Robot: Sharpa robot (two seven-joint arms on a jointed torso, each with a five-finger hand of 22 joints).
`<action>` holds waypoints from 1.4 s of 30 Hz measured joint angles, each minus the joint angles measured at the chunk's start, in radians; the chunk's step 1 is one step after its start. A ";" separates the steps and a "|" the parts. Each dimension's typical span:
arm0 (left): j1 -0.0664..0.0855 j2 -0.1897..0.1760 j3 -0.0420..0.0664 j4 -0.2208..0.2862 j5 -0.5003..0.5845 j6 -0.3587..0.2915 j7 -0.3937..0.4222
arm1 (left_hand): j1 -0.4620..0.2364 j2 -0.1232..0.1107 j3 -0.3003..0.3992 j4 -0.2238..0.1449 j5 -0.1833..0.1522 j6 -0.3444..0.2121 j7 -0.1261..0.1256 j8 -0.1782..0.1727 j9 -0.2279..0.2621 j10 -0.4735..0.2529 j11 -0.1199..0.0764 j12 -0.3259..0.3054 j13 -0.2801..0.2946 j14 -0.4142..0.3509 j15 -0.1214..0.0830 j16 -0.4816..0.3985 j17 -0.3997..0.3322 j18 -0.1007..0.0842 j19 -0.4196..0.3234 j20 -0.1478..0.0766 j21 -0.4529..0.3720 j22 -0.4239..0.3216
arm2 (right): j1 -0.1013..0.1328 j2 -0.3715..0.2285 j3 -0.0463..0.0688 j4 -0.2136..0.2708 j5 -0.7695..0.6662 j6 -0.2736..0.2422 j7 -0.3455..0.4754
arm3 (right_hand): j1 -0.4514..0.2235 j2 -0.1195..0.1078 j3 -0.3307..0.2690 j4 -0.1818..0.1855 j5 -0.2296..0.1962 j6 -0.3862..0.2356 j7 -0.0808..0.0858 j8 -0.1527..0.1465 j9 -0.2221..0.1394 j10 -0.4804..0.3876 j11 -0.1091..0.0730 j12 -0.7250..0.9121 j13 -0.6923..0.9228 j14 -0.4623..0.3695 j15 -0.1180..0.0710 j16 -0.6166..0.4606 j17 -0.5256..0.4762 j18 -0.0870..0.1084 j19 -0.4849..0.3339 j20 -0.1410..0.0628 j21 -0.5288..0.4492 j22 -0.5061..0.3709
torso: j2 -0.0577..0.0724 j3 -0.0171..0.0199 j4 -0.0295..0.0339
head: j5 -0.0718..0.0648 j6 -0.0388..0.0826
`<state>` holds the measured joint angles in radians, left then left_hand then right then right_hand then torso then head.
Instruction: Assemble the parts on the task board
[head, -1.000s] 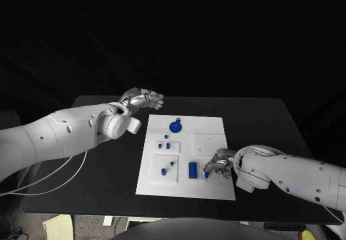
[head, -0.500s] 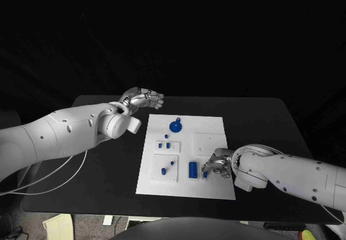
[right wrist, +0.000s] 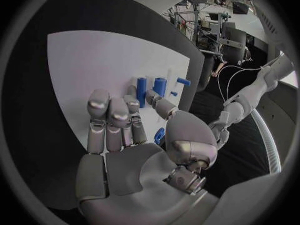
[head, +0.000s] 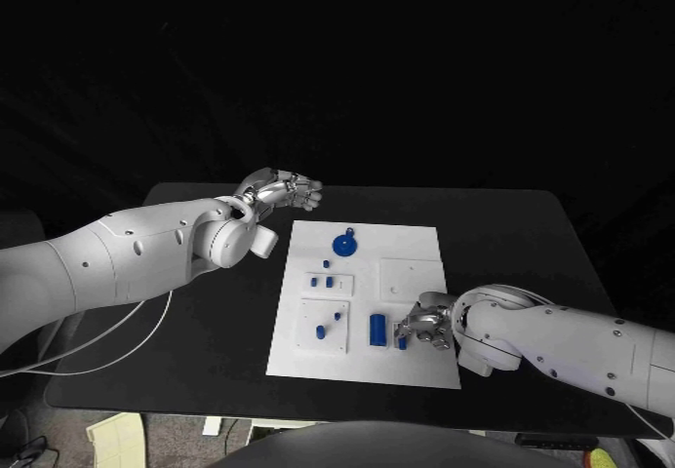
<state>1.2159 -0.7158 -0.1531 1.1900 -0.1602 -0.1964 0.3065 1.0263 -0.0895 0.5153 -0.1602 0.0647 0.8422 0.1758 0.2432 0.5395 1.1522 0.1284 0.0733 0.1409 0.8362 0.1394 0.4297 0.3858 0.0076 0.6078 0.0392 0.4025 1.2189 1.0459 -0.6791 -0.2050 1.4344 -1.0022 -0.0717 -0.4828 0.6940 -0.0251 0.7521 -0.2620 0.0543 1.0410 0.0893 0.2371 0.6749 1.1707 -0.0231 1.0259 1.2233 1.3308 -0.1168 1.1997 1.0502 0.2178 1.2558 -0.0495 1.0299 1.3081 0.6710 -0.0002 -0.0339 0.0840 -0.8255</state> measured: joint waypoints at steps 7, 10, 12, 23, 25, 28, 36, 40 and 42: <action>0.000 0.001 0.000 0.000 0.000 0.000 0.000 | 0.000 0.000 0.000 0.000 0.000 0.000 0.000 0.000 -0.001 0.000 0.000 0.000 0.000 0.000 0.000 0.000 0.001 0.000 0.000 0.000 0.000 0.001 | 0.001 0.000 0.001 0.000 -0.002 0.010 0.000 | 0.000 0.000 0.000 0.000 0.000 0.000 0.000 0.000 0.001 0.000 0.000 0.000 0.000 0.000 0.000 0.000 0.000 0.000 0.000 0.000 0.000 0.000 | 0.000 0.0003 -0.0008 | 0.002 -0.002; 0.000 0.001 0.000 0.000 0.000 0.000 0.000 | 0.000 0.000 0.000 0.000 0.000 0.000 0.000 0.000 -0.001 0.000 0.000 0.000 0.000 0.000 0.000 0.000 0.001 0.000 0.000 0.000 0.000 0.001 | 0.000 0.001 0.001 0.000 -0.002 0.016 0.000 | 0.000 0.000 0.000 0.000 0.000 0.000 0.000 0.000 0.001 0.000 0.000 0.000 0.000 -0.001 -0.001 0.000 0.000 0.000 0.000 0.000 0.000 0.000 | -0.001 0.0002 -0.0014 | 0.002 -0.003; 0.000 0.001 0.000 0.000 0.000 0.000 0.000 | 0.000 0.000 0.000 0.000 0.000 0.000 0.000 0.000 -0.001 0.000 0.000 0.000 0.000 0.000 0.000 0.000 0.001 0.000 0.000 0.000 0.000 0.001 | 0.000 0.002 0.001 -0.001 -0.003 0.017 -0.001 | 0.000 0.000 0.000 0.000 0.000 0.000 0.000 0.000 0.001 0.000 0.000 0.000 0.000 -0.003 -0.003 0.000 0.000 0.000 0.000 0.000 0.000 0.000 | -0.001 0.0002 -0.0014 | 0.002 -0.003; 0.000 0.001 0.000 0.000 0.000 0.000 -0.001 | 0.000 0.000 0.000 0.000 0.000 0.001 0.001 0.000 -0.001 0.000 0.000 0.000 -0.001 0.000 0.000 0.000 0.002 0.000 0.000 0.000 0.000 0.002 | -0.003 0.009 0.000 -0.004 -0.005 0.013 0.000 | -0.005 -0.005 -0.002 -0.002 0.000 0.000 0.000 0.001 0.001 0.000 0.000 0.000 0.000 -0.003 -0.003 0.000 -0.001 0.000 0.000 0.000 0.000 0.000 | -0.001 0.0000 -0.0012 | 0.002 -0.003; 0.000 0.001 0.000 0.000 0.000 0.001 -0.001 | 0.000 0.000 0.000 0.000 0.000 0.001 0.001 0.000 -0.001 0.000 0.000 0.000 -0.001 0.000 0.000 0.000 0.002 0.000 0.000 0.000 0.000 0.002 | -0.003 0.010 0.000 -0.004 -0.005 0.010 0.001 | -0.007 -0.007 -0.006 0.000 0.000 0.000 0.000 0.001 0.000 0.000 0.000 0.000 0.000 -0.002 -0.003 0.000 -0.001 0.000 0.000 0.000 0.000 0.000 | -0.001 0.0000 -0.0011 | 0.002 -0.003; 0.000 0.002 0.000 0.000 0.000 0.001 -0.001 | 0.000 0.000 0.000 0.000 0.000 0.001 0.001 0.000 -0.001 0.000 0.000 0.000 -0.001 0.000 0.000 0.000 0.002 0.000 0.000 0.000 0.000 0.002 | -0.004 0.011 0.000 -0.004 -0.005 0.006 0.003 | -0.010 -0.010 -0.006 0.000 0.000 0.000 0.000 0.001 0.000 0.000 0.000 -0.001 0.000 -0.002 -0.002 0.000 -0.001 0.000 0.000 0.000 0.000 0.000 | -0.001 -0.0007 -0.0008 | 0.003 -0.002; 0.000 0.001 0.000 0.000 0.000 0.001 -0.001 | 0.000 0.000 0.000 0.000 0.000 0.001 0.001 0.000 -0.001 0.000 0.000 0.000 -0.001 0.000 0.000 0.000 0.002 0.000 0.000 0.000 0.000 0.002 | -0.004 0.011 0.000 -0.007 -0.012 -0.022 0.013 | -0.025 -0.025 -0.030 -0.003 0.000 -0.002 -0.002 0.001 0.000 0.000 0.000 -0.001 0.000 -0.002 -0.002 0.000 -0.001 0.000 0.000 0.000 0.000 0.000 | -0.001 -0.0012 -0.0007 | 0.005 -0.003; 0.000 0.002 0.000 -0.001 0.000 0.001 -0.001 | 0.000 0.000 -0.003 0.003 0.000 0.001 0.001 0.000 -0.001 0.000 0.000 0.000 -0.001 0.000 0.000 0.000 0.003 0.000 0.000 0.000 0.000 0.003 | -0.004 0.011 0.000 -0.007 -0.017 -0.033 0.018 | -0.037 -0.037 -0.046 -0.003 0.000 -0.002 -0.002 0.001 -0.002 0.000 0.000 -0.001 0.000 -0.002 -0.002 0.000 -0.001 0.000 0.000 0.000 0.000 0.000 | -0.001 -0.0012 -0.0005 | 0.006 -0.003; 0.000 0.002 0.000 -0.001 0.000 0.001 -0.001 | 0.000 0.000 -0.003 0.003 0.000 0.001 0.001 0.000 -0.001 0.000 0.000 0.000 -0.001 0.000 0.000 0.000 0.003 0.000 0.000 0.000 0.000 0.002 | -0.004 0.011 0.000 -0.007 -0.018 -0.037 0.020 | -0.048 -0.048 -0.058 -0.002 0.000 -0.002 -0.002 0.001 -0.002 0.000 0.000 -0.001 0.000 -0.002 -0.002 0.000 -0.001 0.000 0.000 0.000 0.000 0.000 | -0.001 -0.0012 -0.0004 | 0.006 -0.003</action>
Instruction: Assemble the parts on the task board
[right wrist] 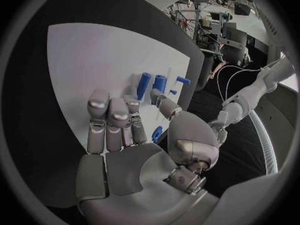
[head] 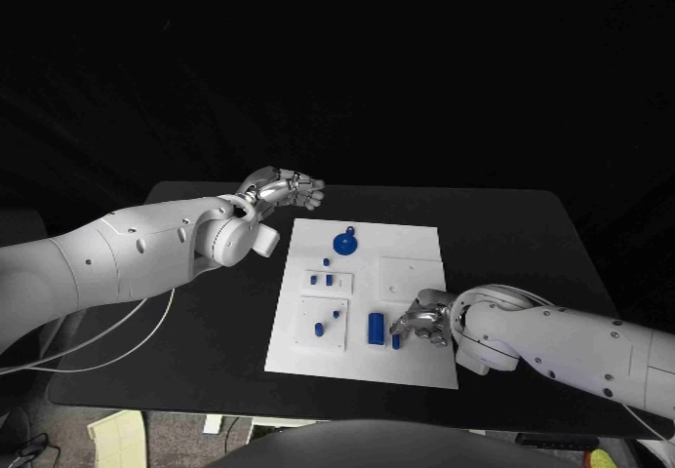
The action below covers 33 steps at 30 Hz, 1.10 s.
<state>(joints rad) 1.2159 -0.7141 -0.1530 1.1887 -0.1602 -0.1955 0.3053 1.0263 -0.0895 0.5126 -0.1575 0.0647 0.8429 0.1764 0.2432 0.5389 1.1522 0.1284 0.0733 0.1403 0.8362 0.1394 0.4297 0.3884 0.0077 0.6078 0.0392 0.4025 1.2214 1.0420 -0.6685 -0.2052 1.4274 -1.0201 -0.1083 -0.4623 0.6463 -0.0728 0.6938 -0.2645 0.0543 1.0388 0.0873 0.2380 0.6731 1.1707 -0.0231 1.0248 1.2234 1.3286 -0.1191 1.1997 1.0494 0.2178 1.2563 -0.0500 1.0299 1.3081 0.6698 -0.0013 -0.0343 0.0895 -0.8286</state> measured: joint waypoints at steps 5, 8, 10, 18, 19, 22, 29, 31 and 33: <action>0.000 0.000 0.000 0.000 0.000 0.000 0.000 | 0.000 0.000 0.000 0.000 0.000 0.000 0.000 0.000 -0.001 0.000 0.000 0.000 0.000 0.000 0.000 0.000 0.000 0.000 0.000 0.000 0.000 0.000 | 0.000 -0.001 0.000 0.000 -0.002 -0.007 0.006 | -0.008 -0.008 -0.018 0.000 0.000 0.000 0.000 0.000 0.000 0.000 0.000 0.000 0.000 -0.004 -0.004 0.000 0.000 0.000 0.005 -0.002 0.000 0.000 | 0.000 0.0002 -0.0003 | 0.000 -0.002; 0.000 0.000 0.000 0.000 0.000 0.000 0.000 | 0.000 0.000 0.000 0.000 0.000 0.000 0.000 0.000 -0.001 0.000 0.000 0.000 -0.001 0.000 0.000 0.000 0.000 0.000 0.000 0.000 0.000 0.000 | 0.000 -0.002 0.000 0.000 -0.002 -0.008 0.008 | -0.012 -0.012 -0.020 -0.002 0.000 0.000 0.000 0.000 0.000 0.000 0.000 0.000 0.001 -0.004 -0.004 0.000 0.000 0.000 0.001 -0.005 0.000 0.000 | 0.000 0.0005 -0.0005 | 0.000 -0.002; 0.000 0.000 0.000 0.000 0.000 0.000 0.000 | 0.000 0.000 0.000 0.000 0.000 0.000 0.000 0.000 -0.001 0.000 0.000 0.000 -0.001 0.000 0.000 0.000 0.000 0.000 0.000 0.000 0.000 0.000 | 0.000 -0.004 0.000 0.001 -0.002 -0.008 0.010 | -0.012 -0.012 -0.022 -0.004 0.000 -0.002 -0.002 0.000 0.001 0.000 0.000 0.000 0.001 -0.004 -0.004 0.000 0.000 0.000 0.001 -0.005 0.000 0.000 | 0.000 0.0006 -0.0007 | 0.001 -0.002; 0.000 -0.001 0.000 0.000 0.000 0.000 0.000 | 0.000 0.000 0.000 0.000 0.000 0.000 0.000 0.000 -0.001 0.000 0.000 0.000 -0.001 0.000 0.000 0.000 0.001 0.000 0.000 0.000 0.000 0.001 | 0.000 -0.030 0.001 0.019 -0.002 0.014 0.038 | 0.041 -0.054 -0.062 -0.025 0.000 -0.004 -0.003 0.000 0.006 0.000 0.000 0.000 0.004 -0.004 -0.004 0.000 0.000 -0.001 0.001 -0.016 0.000 0.000 | 0.000 0.0012 -0.0009 | 0.001 0.000; 0.000 -0.001 0.000 0.000 0.000 0.000 0.000 | 0.000 0.000 0.000 0.000 0.000 0.000 0.000 0.000 -0.001 0.000 0.000 0.000 -0.001 0.000 0.000 0.000 0.001 0.000 0.000 0.000 0.000 0.001 | -0.001 -0.033 0.001 0.021 -0.001 0.018 0.042 | 0.056 -0.058 -0.073 -0.025 0.000 -0.004 -0.003 0.000 0.007 0.000 0.000 0.000 0.004 -0.004 -0.004 0.000 0.000 -0.001 -0.001 -0.018 0.000 0.000 | 0.000 0.0012 -0.0010 | 0.001 0.000; 0.000 -0.001 0.000 -0.001 0.000 0.001 0.000 | 0.000 0.000 0.000 0.000 0.000 0.000 0.000 0.000 -0.001 0.000 0.000 0.000 -0.001 0.000 0.000 0.000 0.001 0.000 0.000 0.000 0.000 0.001 | -0.003 -0.039 0.001 0.025 0.001 0.032 0.053 | 0.092 -0.068 -0.105 -0.025 0.000 -0.004 -0.003 0.000 0.010 0.000 0.000 0.000 0.004 -0.004 -0.004 0.000 0.000 -0.001 -0.001 -0.018 0.000 0.000 | 0.000 0.0012 -0.0011 | 0.001 0.000; 0.000 -0.001 0.000 -0.001 0.000 0.001 0.000 | 0.000 0.000 0.002 0.002 0.000 0.000 0.000 0.004 -0.001 0.000 0.000 0.000 -0.001 0.000 0.000 0.000 0.001 0.000 0.000 0.000 -0.004 0.002 | -0.010 -0.045 0.001 0.033 0.003 0.062 0.066 | 0.127 -0.062 -0.146 -0.025 0.000 -0.004 -0.003 0.000 0.013 0.000 0.000 0.000 0.004 -0.006 -0.005 0.000 0.001 -0.002 -0.001 -0.018 0.000 0.000 | 0.000 0.0013 -0.0016 | -0.001 -0.005; 0.000 -0.001 0.000 -0.001 0.000 0.001 0.000 | 0.000 0.000 0.002 0.002 0.000 0.000 0.000 0.004 -0.001 0.000 0.000 0.000 -0.001 0.000 0.000 0.000 0.001 0.000 0.000 0.000 -0.004 0.002 | -0.012 -0.044 0.001 0.032 0.003 0.070 0.067 | 0.131 -0.058 -0.153 -0.026 0.000 -0.004 -0.004 0.000 0.013 0.000 0.000 0.000 0.004 -0.007 -0.007 0.000 0.001 -0.002 -0.001 -0.018 0.000 0.000 | 0.000 0.0013 -0.0017 | -0.003 -0.006; -0.001 -0.001 0.000 -0.002 0.000 0.001 0.000 | 0.000 0.000 0.002 0.002 0.000 0.000 0.000 0.004 -0.001 0.000 0.000 0.000 -0.001 0.000 0.000 0.000 0.001 0.000 0.000 0.000 -0.004 0.002 | -0.013 -0.043 0.001 0.030 0.001 0.073 0.066 | 0.137 -0.053 -0.156 -0.027 0.000 -0.004 -0.004 0.000 0.014 0.000 0.000 0.000 0.004 -0.007 -0.007 0.000 0.001 -0.002 -0.001 -0.018 0.000 0.000 | 0.000 0.0012 -0.0017 | -0.003 -0.007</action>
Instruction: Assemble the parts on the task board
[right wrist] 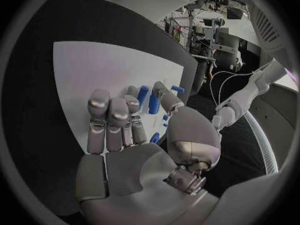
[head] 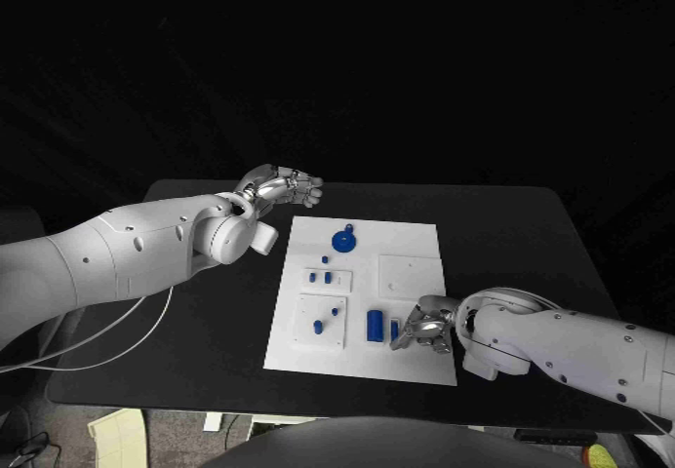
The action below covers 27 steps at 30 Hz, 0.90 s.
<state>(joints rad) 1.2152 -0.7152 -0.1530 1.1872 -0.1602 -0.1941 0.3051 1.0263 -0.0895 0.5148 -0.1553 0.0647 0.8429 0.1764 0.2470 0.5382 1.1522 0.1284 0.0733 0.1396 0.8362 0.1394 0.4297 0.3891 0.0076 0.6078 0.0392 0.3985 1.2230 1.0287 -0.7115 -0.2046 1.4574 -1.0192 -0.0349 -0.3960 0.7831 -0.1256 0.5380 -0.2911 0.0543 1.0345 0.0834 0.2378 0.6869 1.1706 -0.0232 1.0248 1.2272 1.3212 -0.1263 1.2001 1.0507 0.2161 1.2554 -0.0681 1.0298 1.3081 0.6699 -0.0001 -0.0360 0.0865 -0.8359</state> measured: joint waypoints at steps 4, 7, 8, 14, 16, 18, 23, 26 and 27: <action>0.000 0.000 0.000 0.000 0.000 0.000 0.000 | 0.000 0.000 0.000 0.000 0.000 0.000 0.000 0.000 0.000 0.000 0.000 0.000 0.000 0.000 0.000 0.000 0.001 0.000 0.000 0.000 0.000 0.000 | -0.003 0.000 0.000 -0.005 -0.002 0.000 -0.004 | 0.006 0.042 -0.011 0.003 0.000 -0.001 -0.001 0.000 0.001 0.000 0.000 0.000 0.000 0.000 0.000 0.000 0.000 0.000 0.000 0.000 0.000 0.000 | 0.000 0.0000 0.0001 | -0.001 -0.003; -0.001 0.000 0.000 0.000 0.000 0.001 0.000 | 0.000 0.000 0.000 0.000 0.000 0.000 0.000 0.000 0.000 0.000 0.000 0.000 0.000 0.000 0.000 0.000 0.001 0.000 0.000 0.000 0.000 0.000 | -0.004 0.000 0.000 -0.008 -0.004 0.000 -0.008 | 0.002 0.057 -0.015 -0.001 0.000 -0.001 -0.001 0.000 0.002 0.000 0.000 0.000 0.000 0.000 0.000 0.000 0.001 0.000 0.000 0.000 0.000 0.000 | 0.000 -0.0001 0.0007 | -0.002 -0.004; -0.001 0.000 0.000 0.000 0.000 0.001 0.000 | 0.000 0.000 0.000 0.000 0.000 0.000 0.000 0.000 0.000 0.000 0.000 0.000 0.000 0.000 0.000 0.000 0.001 0.000 0.000 0.000 0.000 0.000 | -0.004 0.001 0.000 -0.008 -0.004 0.000 -0.009 | 0.002 0.057 -0.017 0.000 0.000 0.001 0.001 0.000 0.002 0.000 0.000 0.000 0.000 0.000 0.000 0.000 0.001 0.000 0.000 0.000 0.000 0.000 | 0.000 -0.0001 0.0007 | -0.002 -0.004; -0.001 0.000 0.000 0.000 0.000 0.001 0.000 | 0.000 0.000 0.000 0.000 0.000 0.000 0.000 0.000 -0.001 0.000 0.000 0.000 -0.001 0.000 0.000 0.000 0.001 0.000 0.000 0.000 0.000 0.001 | -0.008 0.005 0.001 -0.013 -0.005 -0.001 -0.011 | -0.001 0.092 -0.020 0.003 0.000 0.003 0.002 0.002 0.004 0.000 0.000 0.000 0.000 0.000 0.000 0.000 0.001 0.000 0.000 0.000 -0.004 0.000 | 0.000 -0.0007 0.0012 | -0.001 -0.007; -0.001 0.000 0.000 0.000 0.000 0.001 0.000 | 0.000 0.000 0.000 0.000 0.000 0.000 0.000 0.000 -0.001 0.000 0.000 0.000 -0.001 0.000 0.000 0.000 0.001 0.000 0.000 0.000 0.000 0.001 | -0.008 0.006 0.001 -0.014 -0.005 -0.002 -0.011 | -0.004 0.114 -0.021 0.004 0.000 0.006 -0.001 0.002 0.004 0.000 0.000 0.000 0.000 0.000 0.000 0.000 0.001 0.000 -0.002 0.002 -0.004 0.000 | 0.000 -0.0007 0.0013 | -0.001 -0.008; -0.001 -0.001 0.000 0.000 0.000 0.001 0.000 | 0.000 0.000 0.000 0.000 0.000 0.000 0.000 0.000 -0.001 0.000 0.000 0.000 -0.001 0.000 0.000 0.000 0.001 0.000 0.000 0.000 0.000 0.001 | -0.008 0.007 0.001 -0.015 -0.005 -0.003 -0.011 | -0.010 0.127 -0.021 0.004 0.000 0.006 -0.001 0.002 0.003 0.000 0.000 0.000 0.000 0.000 0.000 0.000 0.001 0.000 -0.003 0.004 -0.004 0.000 | 0.000 -0.0007 0.0015 | 0.000 -0.008; -0.001 0.000 0.000 0.000 0.000 0.001 0.000 | 0.000 0.000 0.000 0.000 0.000 0.000 0.000 0.000 -0.001 0.000 0.000 0.000 -0.001 0.000 0.000 -0.004 0.002 0.000 0.000 0.000 0.000 0.001 | -0.008 0.009 0.001 -0.017 -0.005 -0.007 -0.011 | -0.009 0.134 -0.020 0.004 0.000 0.006 -0.001 0.003 0.002 0.000 0.000 0.000 0.000 0.000 0.000 0.000 0.001 0.000 -0.004 0.004 -0.004 0.000 | 0.000 -0.0007 0.0016 | 0.000 -0.008; -0.001 0.000 0.000 0.000 0.000 0.001 0.000 | 0.000 0.000 0.000 0.000 0.000 0.000 0.000 0.000 -0.001 0.000 0.000 0.000 -0.001 0.000 0.000 -0.004 0.002 0.000 0.000 0.000 0.000 0.001 | -0.009 0.010 0.001 -0.017 -0.005 -0.010 -0.011 | -0.009 0.142 -0.011 0.005 0.000 0.007 -0.003 0.003 0.001 0.000 0.000 0.000 0.000 0.000 0.000 0.000 0.002 0.000 -0.004 0.004 -0.004 0.000 | 0.000 -0.0007 0.0015 | 0.000 -0.008; -0.001 0.000 0.000 0.000 0.000 0.001 0.000 | 0.000 0.000 0.000 0.000 0.000 0.000 0.000 0.000 -0.001 0.000 0.000 0.000 -0.001 0.000 0.000 -0.004 0.002 0.000 0.000 0.000 0.000 0.001 | -0.009 0.010 0.001 -0.017 -0.005 -0.011 -0.011 | -0.011 0.143 -0.010 0.006 0.000 0.007 -0.003 0.003 0.001 0.000 0.000 0.000 0.000 0.000 0.000 0.000 0.002 0.000 -0.004 0.004 -0.004 0.000 | 0.000 -0.0007 0.0015 | 0.000 -0.008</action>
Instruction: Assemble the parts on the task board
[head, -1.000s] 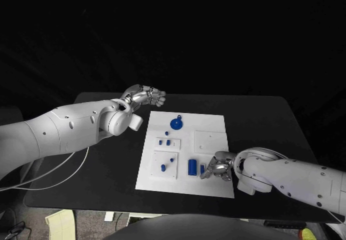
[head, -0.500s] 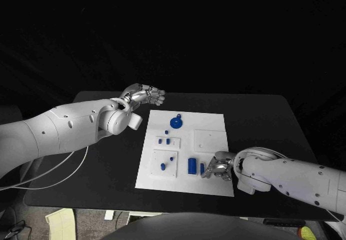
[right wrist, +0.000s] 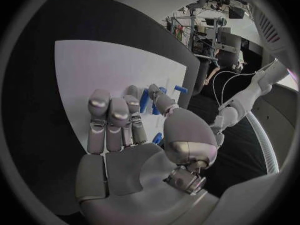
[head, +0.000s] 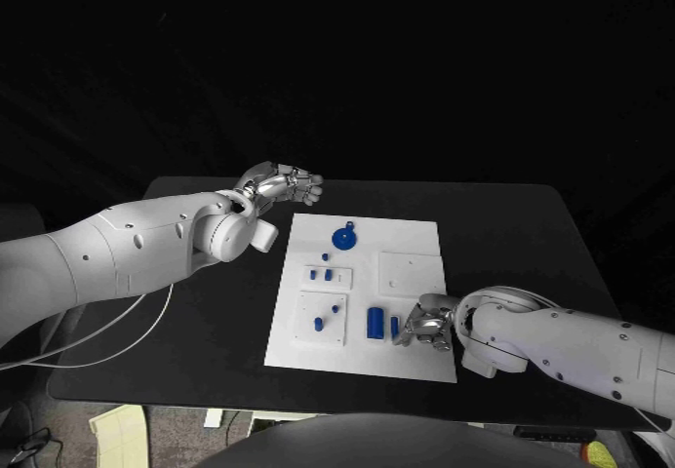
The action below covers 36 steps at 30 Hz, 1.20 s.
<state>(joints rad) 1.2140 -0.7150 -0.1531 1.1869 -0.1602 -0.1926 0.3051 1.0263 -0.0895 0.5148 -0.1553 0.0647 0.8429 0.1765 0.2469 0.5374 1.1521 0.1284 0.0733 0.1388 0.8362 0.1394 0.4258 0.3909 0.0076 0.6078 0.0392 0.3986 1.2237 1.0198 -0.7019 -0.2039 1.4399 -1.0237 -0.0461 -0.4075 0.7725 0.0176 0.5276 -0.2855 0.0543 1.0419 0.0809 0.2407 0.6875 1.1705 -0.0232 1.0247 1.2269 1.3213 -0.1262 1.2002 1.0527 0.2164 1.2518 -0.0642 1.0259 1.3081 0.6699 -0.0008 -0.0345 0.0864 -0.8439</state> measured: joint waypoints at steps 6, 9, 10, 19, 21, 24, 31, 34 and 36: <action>0.000 0.000 0.000 0.000 0.000 0.000 0.000 | 0.000 0.000 0.000 0.000 0.000 0.000 0.000 0.000 0.000 0.000 0.000 0.000 0.000 0.000 0.000 0.000 0.000 0.000 0.000 0.000 0.000 0.001 | -0.001 0.001 -0.001 0.000 0.001 -0.007 0.000 | -0.011 0.011 0.015 0.004 0.000 0.005 0.000 0.000 0.000 0.000 0.000 0.000 0.000 0.000 0.000 0.000 0.000 0.000 0.000 0.000 0.000 0.000 | 0.000 0.0006 -0.0002 | 0.000 0.001; 0.000 0.000 0.000 0.000 0.000 0.000 0.000 | 0.000 0.000 0.000 0.000 0.000 0.000 0.000 0.000 0.000 0.000 0.000 0.000 0.000 0.000 0.000 0.000 0.000 0.000 0.000 0.000 0.000 0.001 | -0.001 0.004 -0.001 -0.003 0.002 -0.007 0.000 | -0.020 0.009 0.026 0.004 0.000 0.008 0.000 0.000 0.000 0.000 0.000 0.000 0.000 0.000 0.000 0.000 0.000 0.000 0.000 0.000 0.000 0.000 | 0.000 0.0006 -0.0007 | 0.000 0.001; 0.000 0.000 0.000 0.000 0.000 0.000 0.000 | 0.000 0.000 0.000 0.000 0.000 0.000 0.000 0.000 0.000 0.000 0.000 0.000 0.000 0.000 0.000 0.000 0.000 0.000 0.000 0.000 0.000 0.001 | -0.001 0.005 -0.001 -0.005 0.002 -0.005 0.000 | -0.021 0.010 0.029 0.002 0.000 0.009 0.000 -0.001 0.000 0.000 0.000 0.000 0.000 0.000 0.000 0.000 0.000 0.000 0.000 0.000 0.000 0.000 | 0.000 0.0006 -0.0008 | 0.000 0.001; 0.000 0.001 0.000 0.000 0.000 0.000 0.000 | 0.000 0.000 0.000 0.000 0.000 0.000 0.000 0.000 0.000 0.000 0.000 0.000 0.000 0.000 0.000 0.000 0.001 0.000 0.000 0.000 0.000 0.001 | 0.001 0.016 0.001 -0.020 0.006 0.014 -0.008 | -0.021 0.010 0.078 0.000 0.000 0.012 -0.001 -0.003 -0.002 0.000 0.000 0.000 0.000 0.000 0.000 0.000 0.000 0.000 0.000 0.000 0.000 0.000 | 0.000 0.0001 -0.0006 | -0.002 0.002; 0.000 0.001 0.000 0.000 0.000 0.000 0.000 | 0.000 0.000 0.000 0.000 0.000 0.000 0.000 0.000 0.000 0.000 0.000 0.000 0.000 0.000 0.000 0.000 0.001 0.000 0.000 0.000 0.000 0.001 | 0.001 0.020 0.001 -0.023 0.006 0.018 -0.010 | -0.021 0.010 0.091 -0.003 0.000 0.014 -0.002 -0.003 -0.002 0.000 0.000 0.000 0.000 0.000 0.000 0.000 0.000 0.001 -0.001 0.002 0.000 0.000 | 0.000 0.0000 -0.0004 | -0.002 0.001; 0.000 0.001 0.000 0.000 0.000 0.000 -0.001 | 0.000 0.000 0.000 0.000 0.000 0.000 0.000 0.000 0.000 0.000 0.000 0.000 0.000 0.000 0.000 0.000 0.001 0.000 0.000 0.000 0.000 0.002 | 0.001 0.023 0.001 -0.027 0.006 0.021 -0.013 | -0.019 0.012 0.101 -0.004 0.000 0.017 -0.002 -0.003 -0.006 0.000 0.000 0.000 0.001 0.000 0.000 0.000 0.000 0.001 -0.002 0.002 0.000 0.000 | 0.000 0.0000 -0.0002 | -0.002 0.000; 0.000 0.001 0.000 0.001 0.000 0.001 -0.001 | 0.000 0.000 0.000 0.000 0.000 0.000 0.000 0.000 0.000 0.000 0.000 0.000 -0.001 0.000 0.000 0.000 0.001 0.000 0.000 0.000 0.000 0.002 | 0.002 0.026 0.002 -0.029 0.006 0.025 -0.020 | -0.018 0.013 0.106 -0.004 0.000 0.018 -0.004 -0.005 -0.005 0.000 0.000 0.000 0.001 0.000 0.000 0.000 0.000 0.001 -0.002 0.002 0.000 0.000 | 0.000 0.0001 -0.0001 | -0.001 0.000; 0.000 0.001 0.000 0.001 0.000 0.001 -0.001 | 0.000 0.000 0.000 0.000 0.000 0.000 0.000 0.000 0.000 0.000 0.000 0.000 -0.001 0.000 0.000 0.000 0.001 0.000 0.000 0.000 0.000 0.002 | 0.002 0.027 0.002 -0.029 0.007 0.025 -0.022 | -0.013 0.009 0.108 -0.002 0.000 0.019 -0.004 -0.006 -0.005 0.000 0.000 0.000 0.001 0.000 0.000 0.000 0.000 0.001 -0.002 0.002 0.000 0.000 | 0.000 0.0000 -0.0001 | -0.001 0.000; 0.000 0.001 0.000 0.000 0.000 0.001 -0.001 | 0.000 0.000 0.000 0.000 0.000 0.000 0.000 0.000 0.000 0.000 0.000 0.000 -0.001 0.000 0.000 0.000 0.002 0.000 0.000 0.000 0.000 0.002 | 0.002 0.028 0.002 -0.030 0.007 0.025 -0.024 | -0.013 0.009 0.109 -0.001 0.000 0.020 -0.005 -0.006 -0.005 0.000 0.000 0.000 0.001 0.000 0.000 0.000 0.000 0.001 -0.002 0.002 0.000 0.000 | 0.000 0.0001 -0.0002 | -0.001 0.000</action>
<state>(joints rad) 1.2140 -0.7144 -0.1535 1.1873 -0.1602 -0.1919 0.3043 1.0263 -0.0895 0.5148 -0.1554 0.0647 0.8429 0.1765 0.2469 0.5376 1.1522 0.1284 0.0733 0.1382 0.8362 0.1394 0.4258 0.3924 0.0076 0.6078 0.0392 0.3986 1.2252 1.0221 -0.6743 -0.2017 1.4101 -1.0170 -0.0209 -0.4313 0.7592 0.0262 0.6365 -0.2870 0.0541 1.0623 0.0754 0.2348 0.6827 1.1705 -0.0232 1.0247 1.2276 1.3217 -0.1259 1.2002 1.0524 0.2173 1.2501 -0.0623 1.0258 1.3081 0.6697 -0.0007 -0.0347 0.0857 -0.8443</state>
